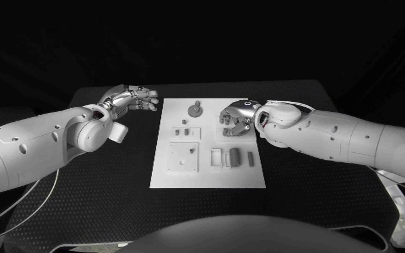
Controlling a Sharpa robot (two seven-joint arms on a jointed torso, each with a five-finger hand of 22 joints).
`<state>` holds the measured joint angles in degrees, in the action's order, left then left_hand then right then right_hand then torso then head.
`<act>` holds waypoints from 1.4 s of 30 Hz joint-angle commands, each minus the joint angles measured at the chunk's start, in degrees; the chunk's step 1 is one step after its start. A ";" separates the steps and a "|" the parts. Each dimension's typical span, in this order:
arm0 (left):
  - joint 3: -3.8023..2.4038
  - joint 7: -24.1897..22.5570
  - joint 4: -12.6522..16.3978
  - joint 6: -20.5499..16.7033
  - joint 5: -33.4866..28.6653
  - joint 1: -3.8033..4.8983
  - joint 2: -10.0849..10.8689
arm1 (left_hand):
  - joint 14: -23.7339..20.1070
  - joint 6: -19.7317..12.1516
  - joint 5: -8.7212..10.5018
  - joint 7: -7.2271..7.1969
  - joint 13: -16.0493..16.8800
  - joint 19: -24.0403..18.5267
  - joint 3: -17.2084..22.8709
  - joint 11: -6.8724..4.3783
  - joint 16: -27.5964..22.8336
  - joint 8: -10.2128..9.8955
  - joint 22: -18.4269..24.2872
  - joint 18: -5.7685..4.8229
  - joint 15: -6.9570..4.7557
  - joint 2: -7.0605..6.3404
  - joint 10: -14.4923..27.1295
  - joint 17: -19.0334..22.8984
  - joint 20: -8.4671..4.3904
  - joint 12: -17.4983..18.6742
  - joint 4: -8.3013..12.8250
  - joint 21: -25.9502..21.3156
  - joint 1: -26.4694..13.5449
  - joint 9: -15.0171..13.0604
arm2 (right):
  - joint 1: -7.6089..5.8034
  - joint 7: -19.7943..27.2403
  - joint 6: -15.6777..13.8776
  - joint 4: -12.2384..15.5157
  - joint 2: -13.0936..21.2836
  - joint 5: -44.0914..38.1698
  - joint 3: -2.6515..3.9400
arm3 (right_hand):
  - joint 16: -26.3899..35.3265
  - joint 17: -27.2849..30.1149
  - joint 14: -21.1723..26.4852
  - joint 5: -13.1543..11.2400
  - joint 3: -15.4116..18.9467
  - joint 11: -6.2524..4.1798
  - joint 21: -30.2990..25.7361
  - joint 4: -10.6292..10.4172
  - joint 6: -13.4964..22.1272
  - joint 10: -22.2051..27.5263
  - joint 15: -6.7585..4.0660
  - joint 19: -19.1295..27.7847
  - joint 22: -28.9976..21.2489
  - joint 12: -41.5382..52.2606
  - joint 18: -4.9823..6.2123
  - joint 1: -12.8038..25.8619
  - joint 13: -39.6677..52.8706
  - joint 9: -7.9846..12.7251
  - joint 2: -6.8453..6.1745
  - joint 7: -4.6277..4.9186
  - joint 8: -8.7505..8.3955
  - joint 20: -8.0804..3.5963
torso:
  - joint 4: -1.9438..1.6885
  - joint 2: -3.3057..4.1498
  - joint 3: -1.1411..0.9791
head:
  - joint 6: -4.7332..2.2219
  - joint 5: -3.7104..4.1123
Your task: Assemble the parts on the task board
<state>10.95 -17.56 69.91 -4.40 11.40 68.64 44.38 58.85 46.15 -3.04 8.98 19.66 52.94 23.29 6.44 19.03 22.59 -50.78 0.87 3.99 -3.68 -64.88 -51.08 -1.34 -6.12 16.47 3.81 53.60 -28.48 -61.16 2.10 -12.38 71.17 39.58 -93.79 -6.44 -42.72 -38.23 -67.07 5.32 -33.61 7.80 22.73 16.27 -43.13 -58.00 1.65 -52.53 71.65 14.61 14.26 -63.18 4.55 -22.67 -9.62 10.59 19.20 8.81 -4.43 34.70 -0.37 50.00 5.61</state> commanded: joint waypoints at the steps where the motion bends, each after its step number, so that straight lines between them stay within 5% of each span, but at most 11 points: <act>1: -0.06 -0.47 0.04 0.63 -0.56 0.01 -0.13 | 0.02 0.03 0.20 0.21 -0.09 0.56 -0.35 0.32 -0.27 0.20 0.09 -0.87 0.22 0.48 0.16 0.06 0.00 0.26 -0.04 0.01 0.14 0.06 | 0.05 0.09 -0.13 -0.05 -0.12 -1.17 -0.03 | -0.52 -0.38 -0.29 0.12 0.30 -0.07 0.36 0.18 -0.64 -0.69 -0.39 -0.54 0.19 -0.18 0.74 0.03 0.15 0.01 0.85 -0.04 0.52 -0.07 | 0.05 0.00 0.01 | 0.00 -0.08; 6: -0.06 -0.40 -0.10 0.70 -0.56 -0.05 -0.32 | 0.05 0.03 0.20 0.24 -0.11 0.58 -0.39 0.35 -0.29 0.21 0.14 -0.87 0.23 0.57 0.17 0.07 -0.01 0.26 -0.06 0.01 0.09 0.09 | 0.06 0.24 -0.22 -0.13 -0.22 -1.06 -0.03 | -1.09 -0.85 -0.69 0.13 0.35 -0.40 0.46 0.16 -1.61 -1.65 -0.71 -1.23 0.43 -0.12 0.74 0.01 0.34 -0.11 1.50 -0.19 1.03 -0.33 | 0.03 0.00 -0.03 | 0.00 -0.11; 10: -0.07 0.16 -0.13 1.13 -0.55 -0.08 -0.33 | 0.08 0.02 0.20 0.29 -0.15 0.61 -0.43 0.37 -0.31 0.21 0.22 -0.86 0.23 0.72 0.19 0.09 -0.01 0.25 -0.08 0.02 0.03 0.13 | 0.07 0.30 -0.30 -0.05 -0.29 -0.88 -0.03 | -1.29 -1.12 -0.73 0.19 -0.25 -0.85 0.29 0.33 -2.67 -3.03 -1.10 -1.45 0.61 0.20 0.74 -0.75 0.73 -0.25 4.04 -0.27 1.54 -0.52 | 0.04 0.00 -0.02 | 0.00 -0.03; 15: -0.07 0.61 -0.29 1.62 -0.52 -0.09 -0.25 | 0.10 -0.10 0.20 0.37 -0.26 0.62 -0.46 0.47 -0.39 0.17 0.39 -0.87 0.26 1.22 0.31 0.14 0.00 0.29 -0.09 0.01 -0.04 0.25 | 0.09 0.42 0.16 -0.37 -0.46 -1.32 -0.03 | -2.16 -1.75 -1.54 0.22 -3.27 -1.42 0.47 -0.07 -5.48 -4.77 -1.66 -2.45 1.17 0.62 0.74 -1.29 1.62 -0.66 5.11 -0.83 2.70 -0.66 | 0.05 0.01 -0.01 | 0.00 0.06; 35: -0.07 0.81 -0.61 1.59 -0.52 -0.11 -0.41 | 0.12 -0.18 0.21 0.41 -0.34 0.63 -0.60 0.52 -0.44 0.16 0.53 -0.86 0.29 1.33 0.39 0.16 0.01 0.30 -0.08 0.02 -0.18 0.34 | 0.54 -0.17 1.44 -1.32 -1.54 -2.10 -0.17 | -3.87 -2.88 -1.38 0.16 -4.01 -1.48 0.79 0.11 -6.18 -4.82 -1.74 -3.11 2.58 -0.14 0.74 -0.40 2.53 -0.51 3.02 -0.91 2.23 -1.07 | 0.05 -0.01 -0.03 | 0.00 0.15; 42: -0.07 0.81 -0.65 1.52 -0.52 -0.13 -0.40 | 0.13 -0.20 0.21 0.44 -0.36 0.64 -0.64 0.53 -0.46 0.16 0.58 -0.86 0.29 1.36 0.41 0.17 0.01 0.30 -0.09 0.03 -0.22 0.36 | 0.69 -0.28 1.61 -1.39 -1.71 -2.48 -0.23 | -4.08 -2.98 -1.48 0.18 -4.26 -1.51 0.83 0.08 -6.34 -4.92 -1.77 -3.27 2.77 -0.19 0.74 -0.63 2.70 -0.53 3.30 -0.94 2.23 -1.13 | 0.04 -0.01 -0.05 | 0.00 0.14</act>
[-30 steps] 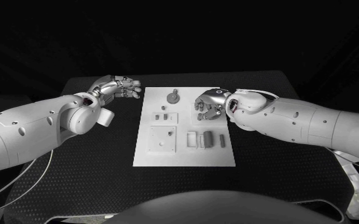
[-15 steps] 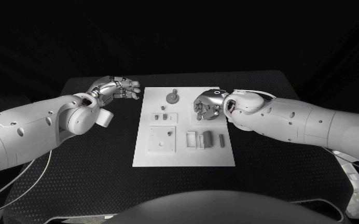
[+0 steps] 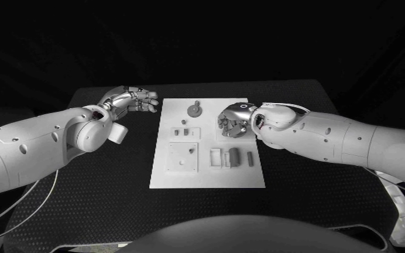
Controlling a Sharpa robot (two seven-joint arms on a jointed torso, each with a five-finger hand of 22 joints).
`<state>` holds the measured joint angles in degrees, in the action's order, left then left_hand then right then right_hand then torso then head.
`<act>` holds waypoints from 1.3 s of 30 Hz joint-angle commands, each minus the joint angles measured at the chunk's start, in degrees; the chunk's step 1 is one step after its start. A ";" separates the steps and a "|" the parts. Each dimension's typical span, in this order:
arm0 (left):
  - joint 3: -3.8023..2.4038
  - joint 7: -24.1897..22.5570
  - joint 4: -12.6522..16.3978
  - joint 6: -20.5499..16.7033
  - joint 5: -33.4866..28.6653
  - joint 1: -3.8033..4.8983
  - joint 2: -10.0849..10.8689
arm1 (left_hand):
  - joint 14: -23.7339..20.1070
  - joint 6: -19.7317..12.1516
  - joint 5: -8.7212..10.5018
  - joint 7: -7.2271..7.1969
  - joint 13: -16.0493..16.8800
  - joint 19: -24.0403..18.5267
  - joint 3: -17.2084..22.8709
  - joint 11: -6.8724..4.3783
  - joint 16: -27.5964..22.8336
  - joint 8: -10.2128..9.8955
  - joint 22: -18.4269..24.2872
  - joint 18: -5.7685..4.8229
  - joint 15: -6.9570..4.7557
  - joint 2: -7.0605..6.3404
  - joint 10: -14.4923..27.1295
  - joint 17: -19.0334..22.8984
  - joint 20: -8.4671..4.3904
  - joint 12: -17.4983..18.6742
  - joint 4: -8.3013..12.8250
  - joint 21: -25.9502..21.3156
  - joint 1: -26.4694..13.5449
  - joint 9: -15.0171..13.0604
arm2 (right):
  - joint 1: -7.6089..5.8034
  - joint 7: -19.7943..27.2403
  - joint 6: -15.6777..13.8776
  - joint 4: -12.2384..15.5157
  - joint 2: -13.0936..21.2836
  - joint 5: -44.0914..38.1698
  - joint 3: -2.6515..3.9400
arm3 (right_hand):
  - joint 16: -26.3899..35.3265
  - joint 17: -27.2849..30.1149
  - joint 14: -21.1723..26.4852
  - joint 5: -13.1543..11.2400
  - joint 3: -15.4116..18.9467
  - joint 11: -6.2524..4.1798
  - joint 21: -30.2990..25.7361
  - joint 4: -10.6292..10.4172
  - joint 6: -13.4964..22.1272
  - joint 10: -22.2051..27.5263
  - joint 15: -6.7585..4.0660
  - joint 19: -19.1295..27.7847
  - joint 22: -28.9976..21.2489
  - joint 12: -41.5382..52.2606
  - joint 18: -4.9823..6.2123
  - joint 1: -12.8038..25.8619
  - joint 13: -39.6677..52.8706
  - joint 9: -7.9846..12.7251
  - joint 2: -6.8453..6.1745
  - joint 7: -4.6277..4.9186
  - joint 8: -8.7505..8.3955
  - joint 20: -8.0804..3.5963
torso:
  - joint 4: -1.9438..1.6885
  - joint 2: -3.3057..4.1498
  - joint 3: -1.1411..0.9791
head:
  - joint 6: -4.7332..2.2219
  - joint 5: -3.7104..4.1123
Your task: Assemble the parts on the task board
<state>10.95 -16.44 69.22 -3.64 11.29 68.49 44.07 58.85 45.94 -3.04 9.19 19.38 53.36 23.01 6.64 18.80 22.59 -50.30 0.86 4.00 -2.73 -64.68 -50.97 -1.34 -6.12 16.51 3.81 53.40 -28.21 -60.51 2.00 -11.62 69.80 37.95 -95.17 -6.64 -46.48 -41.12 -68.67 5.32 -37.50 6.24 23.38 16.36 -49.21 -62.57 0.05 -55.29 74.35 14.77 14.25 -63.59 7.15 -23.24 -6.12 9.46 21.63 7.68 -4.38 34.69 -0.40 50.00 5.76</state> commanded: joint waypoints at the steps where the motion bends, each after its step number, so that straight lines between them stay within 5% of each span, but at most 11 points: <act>1: -0.06 -0.31 0.02 0.75 -0.41 0.02 -0.09 | 0.13 0.00 0.21 0.23 -0.08 0.23 -0.37 0.33 -0.23 0.17 0.10 -0.86 0.29 0.42 0.21 0.06 0.01 0.30 -0.13 0.02 -0.03 0.10 | 0.05 -0.32 0.71 -0.03 -0.09 -1.33 -0.03 | -0.42 -0.14 0.06 0.17 -0.46 0.00 0.21 -0.04 -0.40 -0.51 -0.22 -0.60 0.16 -0.28 0.75 -0.29 0.20 0.02 0.11 0.14 -0.15 -0.03 | 0.00 -0.01 -0.01 | 0.00 -0.02; 10: -0.06 -0.29 -0.04 0.77 -0.41 0.00 -0.15 | 0.14 0.00 0.21 0.27 -0.11 0.24 -0.42 0.33 -0.25 0.18 0.16 -0.86 0.29 0.51 0.22 0.07 0.02 0.29 -0.17 0.03 -0.14 0.13 | 0.17 -1.52 -0.76 0.34 -0.14 -3.30 -0.04 | -1.80 -0.65 -1.59 0.31 -2.59 -1.73 0.75 -0.05 -4.51 -5.24 -1.84 -2.36 1.11 1.74 0.75 -1.26 2.21 -0.85 4.72 -1.49 1.55 -0.74 | -0.02 0.00 -0.01 | 0.00 0.00; 33: -0.06 -0.10 -0.28 0.29 -0.41 -0.05 -0.02 | 0.21 -0.04 0.21 0.42 -0.18 0.29 -0.50 0.34 -0.28 0.19 0.29 -0.83 0.27 0.64 0.22 0.09 0.00 0.26 -0.17 0.05 -0.26 0.21 | 0.16 -2.70 -3.30 3.07 1.25 -4.11 0.01 | -3.01 -1.39 -2.72 0.18 -5.86 -2.74 1.20 0.06 -6.73 -7.54 -2.77 -4.30 1.80 2.31 0.75 -1.42 4.45 -1.83 4.39 -2.38 2.04 -1.51 | 0.01 0.00 0.01 | 0.00 -0.13; 39: -0.06 -0.12 -0.26 0.34 -0.41 -0.05 0.01 | 0.23 -0.05 0.21 0.47 -0.19 0.32 -0.52 0.34 -0.29 0.19 0.33 -0.83 0.27 0.69 0.21 0.09 0.00 0.24 -0.18 0.06 -0.31 0.24 | -0.31 -2.89 -3.15 6.35 2.89 -4.02 1.30 | -3.06 -1.44 -2.75 0.17 -5.90 -2.78 1.23 0.06 -6.81 -7.61 -2.81 -4.35 1.81 2.31 0.75 -1.39 4.58 -1.90 4.29 -2.42 2.05 -1.54 | 0.02 0.01 0.01 | 0.00 -0.45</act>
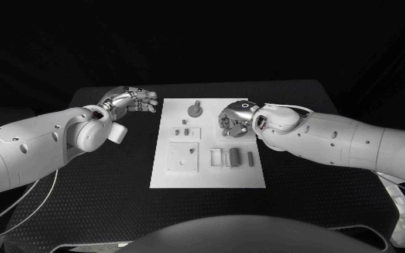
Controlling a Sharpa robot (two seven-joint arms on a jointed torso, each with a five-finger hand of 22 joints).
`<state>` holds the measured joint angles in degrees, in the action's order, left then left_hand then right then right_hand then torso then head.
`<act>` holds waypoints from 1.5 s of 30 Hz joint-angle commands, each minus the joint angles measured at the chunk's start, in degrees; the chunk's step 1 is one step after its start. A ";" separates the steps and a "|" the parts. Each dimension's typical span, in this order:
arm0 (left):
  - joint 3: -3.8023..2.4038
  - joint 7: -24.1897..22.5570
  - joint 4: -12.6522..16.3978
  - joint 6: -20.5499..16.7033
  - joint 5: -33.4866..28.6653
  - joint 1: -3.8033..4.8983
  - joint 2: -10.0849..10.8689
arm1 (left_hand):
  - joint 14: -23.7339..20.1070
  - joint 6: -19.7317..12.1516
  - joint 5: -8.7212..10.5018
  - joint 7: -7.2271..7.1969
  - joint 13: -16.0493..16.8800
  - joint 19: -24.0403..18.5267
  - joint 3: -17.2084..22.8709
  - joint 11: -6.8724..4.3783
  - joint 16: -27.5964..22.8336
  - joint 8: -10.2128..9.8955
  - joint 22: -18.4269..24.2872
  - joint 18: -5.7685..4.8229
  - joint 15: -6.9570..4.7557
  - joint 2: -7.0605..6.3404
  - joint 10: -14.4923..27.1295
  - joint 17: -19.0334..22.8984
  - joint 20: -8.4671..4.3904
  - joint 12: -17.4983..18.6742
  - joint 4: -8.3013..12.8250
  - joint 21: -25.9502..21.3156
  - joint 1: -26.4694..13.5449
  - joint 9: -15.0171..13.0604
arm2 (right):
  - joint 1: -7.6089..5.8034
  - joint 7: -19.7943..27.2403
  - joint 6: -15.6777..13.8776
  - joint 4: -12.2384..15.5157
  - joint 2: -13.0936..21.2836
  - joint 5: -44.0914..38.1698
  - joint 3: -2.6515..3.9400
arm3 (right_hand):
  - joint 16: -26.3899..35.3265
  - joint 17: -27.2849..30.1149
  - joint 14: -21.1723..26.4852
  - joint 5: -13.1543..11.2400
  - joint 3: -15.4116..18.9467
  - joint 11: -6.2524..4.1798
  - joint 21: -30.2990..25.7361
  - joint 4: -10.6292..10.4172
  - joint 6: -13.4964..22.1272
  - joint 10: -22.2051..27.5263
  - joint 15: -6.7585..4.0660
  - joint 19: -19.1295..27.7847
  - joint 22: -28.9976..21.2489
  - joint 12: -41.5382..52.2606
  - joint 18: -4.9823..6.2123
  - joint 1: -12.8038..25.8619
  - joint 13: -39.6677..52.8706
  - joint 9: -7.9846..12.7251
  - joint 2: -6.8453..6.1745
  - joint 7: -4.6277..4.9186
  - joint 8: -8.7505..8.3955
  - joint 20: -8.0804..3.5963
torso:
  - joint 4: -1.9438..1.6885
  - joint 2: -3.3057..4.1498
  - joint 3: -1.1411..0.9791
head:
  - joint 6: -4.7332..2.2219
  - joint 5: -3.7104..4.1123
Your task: Assemble the parts on the task board
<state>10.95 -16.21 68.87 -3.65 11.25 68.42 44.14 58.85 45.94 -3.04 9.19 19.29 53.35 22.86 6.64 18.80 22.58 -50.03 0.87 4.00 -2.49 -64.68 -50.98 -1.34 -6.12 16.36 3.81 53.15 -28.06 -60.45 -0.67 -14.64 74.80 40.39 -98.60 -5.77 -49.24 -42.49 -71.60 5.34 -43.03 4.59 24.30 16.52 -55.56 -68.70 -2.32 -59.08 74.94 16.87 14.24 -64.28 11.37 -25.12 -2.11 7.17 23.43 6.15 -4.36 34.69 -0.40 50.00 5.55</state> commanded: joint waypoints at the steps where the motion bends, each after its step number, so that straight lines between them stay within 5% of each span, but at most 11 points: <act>1: -0.06 -0.36 0.15 0.41 -0.38 0.01 -0.03 | 0.24 -0.06 0.21 0.50 -0.11 0.34 -0.40 0.35 -0.29 0.19 0.08 -0.84 0.27 0.45 0.21 0.10 0.00 0.24 -0.05 0.07 -0.11 0.10 | -0.70 -0.29 -0.16 1.99 0.75 -0.70 0.64 | -0.29 -0.07 0.19 0.15 -0.38 -1.13 0.31 -0.09 -0.47 -1.48 -0.44 -0.56 1.22 0.21 0.76 -0.70 0.37 -0.03 0.24 -0.13 0.25 -0.01 | -0.01 0.01 0.00 | 0.00 -0.39; 11: -0.06 -0.26 0.23 0.16 -0.37 0.01 -0.03 | 0.26 -0.10 0.21 0.60 -0.14 0.35 -0.45 0.37 -0.31 0.18 0.13 -0.83 0.27 0.44 0.23 0.10 -0.01 0.23 -0.05 0.07 -0.18 0.14 | -1.95 -0.04 -0.30 5.32 0.85 -0.42 1.19 | -0.28 -0.08 0.22 0.16 -0.42 -1.15 0.32 -0.08 -0.53 -1.52 -0.46 -0.55 1.23 0.20 0.76 -0.70 0.46 -0.08 0.13 -0.16 0.26 -0.02 | -0.01 0.01 0.01 | 0.00 -1.09; 25: -0.06 -0.15 0.22 0.09 0.18 0.03 -0.38 | 0.28 -0.25 0.23 0.92 -0.22 0.37 -0.47 0.46 -0.35 0.14 0.26 -0.82 0.26 0.46 0.29 0.11 -0.02 0.23 0.05 0.07 -0.04 0.24 | -0.57 0.86 0.71 10.43 -4.04 0.54 1.18 | -0.29 -0.12 0.23 0.16 -0.53 -1.16 0.34 -0.13 -0.50 -1.49 -0.48 -0.59 1.23 0.13 0.76 -0.64 0.59 -0.14 0.30 -0.15 0.19 -0.03 | -0.02 0.02 0.03 | 0.00 -1.60; 35: -0.07 -0.17 0.04 0.21 0.18 0.04 -1.17 | 0.28 -0.22 0.23 0.94 -0.23 0.37 -0.48 0.47 -0.36 0.18 0.30 -0.82 0.26 0.45 0.26 0.11 -0.02 0.19 0.05 0.07 -0.03 0.25 | 1.20 1.31 1.78 7.28 -10.40 -0.52 -0.01 | -0.36 -0.19 0.18 0.14 -0.53 -1.16 0.41 -0.09 -0.41 -1.44 -0.50 -0.68 1.25 0.03 0.76 -0.49 0.73 -0.20 0.51 -0.11 0.09 -0.06 | -0.17 0.03 0.12 | 0.00 -2.30; 45: -0.08 -0.09 -0.16 0.37 0.25 0.04 -1.42 | 0.29 -0.22 0.23 0.96 -0.25 0.39 -0.49 0.48 -0.37 0.20 0.34 -0.82 0.26 0.48 0.25 0.11 -0.02 0.18 0.04 0.08 -0.02 0.27 | 2.27 0.53 2.10 5.36 -12.66 -2.69 -1.02 | -0.88 -0.53 -0.29 0.13 -0.47 -1.25 0.89 0.06 -0.43 -1.44 -0.62 -1.23 1.36 -0.14 0.76 -0.41 1.10 -0.42 0.61 -0.12 -0.01 -0.35 | -0.06 0.02 0.04 | 0.00 -3.37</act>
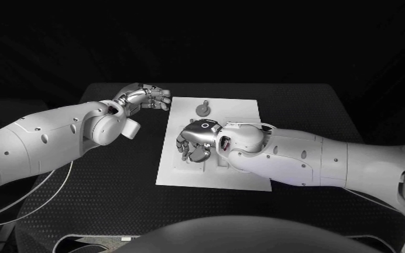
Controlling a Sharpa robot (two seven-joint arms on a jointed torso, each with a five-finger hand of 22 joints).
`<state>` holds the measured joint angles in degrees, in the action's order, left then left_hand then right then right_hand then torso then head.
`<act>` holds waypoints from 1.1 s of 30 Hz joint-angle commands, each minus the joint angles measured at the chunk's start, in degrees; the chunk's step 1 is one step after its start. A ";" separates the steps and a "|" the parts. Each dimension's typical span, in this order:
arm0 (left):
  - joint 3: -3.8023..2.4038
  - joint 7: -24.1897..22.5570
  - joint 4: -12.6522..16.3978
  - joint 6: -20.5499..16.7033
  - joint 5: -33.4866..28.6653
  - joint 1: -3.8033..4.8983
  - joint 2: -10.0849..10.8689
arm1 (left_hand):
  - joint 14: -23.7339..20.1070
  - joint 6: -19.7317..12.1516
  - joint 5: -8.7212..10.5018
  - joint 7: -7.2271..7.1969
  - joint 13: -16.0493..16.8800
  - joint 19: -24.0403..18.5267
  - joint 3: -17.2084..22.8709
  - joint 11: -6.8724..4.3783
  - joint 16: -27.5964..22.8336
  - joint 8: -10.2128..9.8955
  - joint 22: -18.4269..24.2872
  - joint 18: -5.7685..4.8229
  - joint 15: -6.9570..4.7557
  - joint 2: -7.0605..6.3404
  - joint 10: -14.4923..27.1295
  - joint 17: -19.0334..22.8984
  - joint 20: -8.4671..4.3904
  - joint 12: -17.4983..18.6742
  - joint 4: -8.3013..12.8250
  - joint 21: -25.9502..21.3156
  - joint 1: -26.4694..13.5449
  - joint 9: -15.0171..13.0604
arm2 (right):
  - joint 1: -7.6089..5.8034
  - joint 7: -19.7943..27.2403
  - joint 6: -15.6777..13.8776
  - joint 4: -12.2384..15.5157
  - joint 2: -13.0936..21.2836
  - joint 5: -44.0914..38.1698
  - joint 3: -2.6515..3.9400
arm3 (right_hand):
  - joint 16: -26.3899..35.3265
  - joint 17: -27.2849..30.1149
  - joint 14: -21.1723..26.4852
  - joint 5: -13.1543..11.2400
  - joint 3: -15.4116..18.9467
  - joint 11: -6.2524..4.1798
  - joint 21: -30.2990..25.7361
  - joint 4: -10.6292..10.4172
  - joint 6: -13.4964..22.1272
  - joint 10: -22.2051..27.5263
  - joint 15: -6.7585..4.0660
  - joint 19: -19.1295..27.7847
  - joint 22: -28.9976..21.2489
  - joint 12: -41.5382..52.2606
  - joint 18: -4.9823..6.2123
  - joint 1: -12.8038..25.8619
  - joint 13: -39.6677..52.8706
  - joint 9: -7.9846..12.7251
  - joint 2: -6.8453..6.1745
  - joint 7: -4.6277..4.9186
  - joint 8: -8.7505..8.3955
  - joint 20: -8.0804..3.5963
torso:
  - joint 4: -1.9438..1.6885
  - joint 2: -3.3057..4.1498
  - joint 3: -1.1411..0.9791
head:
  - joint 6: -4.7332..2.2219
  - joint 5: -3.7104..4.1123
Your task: Assemble the parts on the task board
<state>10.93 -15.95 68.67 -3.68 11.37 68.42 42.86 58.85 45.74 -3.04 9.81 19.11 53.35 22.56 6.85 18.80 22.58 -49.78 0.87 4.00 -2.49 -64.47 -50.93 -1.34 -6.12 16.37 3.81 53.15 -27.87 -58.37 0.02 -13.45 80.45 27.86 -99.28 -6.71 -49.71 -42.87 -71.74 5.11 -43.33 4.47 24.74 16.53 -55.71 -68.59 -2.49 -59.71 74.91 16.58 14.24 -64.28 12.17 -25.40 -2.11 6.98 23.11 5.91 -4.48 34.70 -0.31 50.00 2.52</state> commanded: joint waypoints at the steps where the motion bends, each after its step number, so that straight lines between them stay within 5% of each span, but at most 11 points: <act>1: -0.06 -0.34 0.08 0.41 0.15 0.04 -0.13 | 0.30 -0.01 0.23 0.34 -0.07 0.39 -0.19 0.27 -0.37 0.21 0.10 -0.81 0.26 0.48 0.05 0.06 -0.02 0.18 0.04 0.08 -0.03 0.08 | 0.30 -0.28 0.88 -0.42 -0.20 -2.23 -0.09 | -0.64 -0.29 -0.33 0.36 -0.15 -1.17 0.66 0.05 -0.28 -1.56 -0.49 -0.83 1.42 0.10 0.76 -0.43 0.43 -0.21 0.60 0.07 0.28 -0.24 | 0.06 0.00 -0.06 | 0.00 -0.39; 14: -0.06 -0.27 -0.15 0.57 0.16 0.04 -0.35 | 0.30 -0.01 0.23 0.36 -0.10 0.40 -0.20 0.27 -0.39 0.23 0.15 -0.81 0.26 0.50 0.04 0.06 -0.01 0.16 0.03 0.08 -0.03 0.10 | 0.56 -1.63 1.57 -2.17 -1.24 -4.26 -0.40 | -4.12 -2.34 -1.19 0.37 0.01 -1.38 3.40 0.10 -0.51 -1.70 -0.74 -2.35 1.53 -0.48 0.76 -0.61 1.68 -0.91 0.44 0.00 -0.11 -1.27 | 0.10 -0.02 -0.09 | 0.00 -0.78; 21: -0.07 -0.25 -0.31 0.68 0.16 0.03 -0.58 | 0.30 -0.01 0.23 0.38 -0.11 0.41 -0.21 0.27 -0.40 0.24 0.18 -0.81 0.26 0.51 0.04 0.07 -0.01 0.15 0.03 0.08 -0.03 0.12 | 0.57 -1.57 1.33 -3.10 -1.52 -4.54 -1.42 | -4.42 -2.50 -1.15 0.37 0.02 -1.38 3.72 0.10 -0.52 -1.71 -0.74 -2.36 1.53 -0.56 0.76 -0.61 1.81 -0.98 0.44 0.00 -0.17 -1.34 | 0.10 0.00 -0.09 | 0.00 -0.89; 33: -0.06 -0.26 -0.53 0.92 0.36 0.02 -0.94 | 0.30 -0.03 0.23 0.41 -0.14 0.41 -0.22 0.28 -0.42 0.25 0.24 -0.82 0.27 0.55 0.06 0.07 -0.01 0.14 0.03 0.08 -0.01 0.15 | 0.71 -1.87 1.00 -3.34 -1.90 -5.40 -1.49 | -4.66 -2.62 -1.06 0.37 0.01 -1.39 4.01 0.12 -0.58 -1.76 -0.75 -2.28 1.53 -0.62 0.76 -0.60 1.94 -1.06 0.40 -0.02 -0.21 -1.38 | 0.10 0.01 -0.06 | 0.00 -1.04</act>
<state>10.93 -15.80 68.09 -3.59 11.45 68.41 42.05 58.85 45.74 -3.04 9.81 19.04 53.35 22.56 6.85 18.58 22.58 -49.62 0.87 4.00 -2.49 -64.47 -50.94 -1.34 -6.11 16.37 3.81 53.15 -27.80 -57.73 -1.55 -12.76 77.21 26.02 -103.53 -8.19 -54.02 -45.45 -72.31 5.31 -43.23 3.85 28.52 16.61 -55.82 -68.99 -2.73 -62.04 74.90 15.83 14.60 -64.28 13.44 -26.42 -2.11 6.86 22.65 4.62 -4.38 34.69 -0.38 50.00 1.52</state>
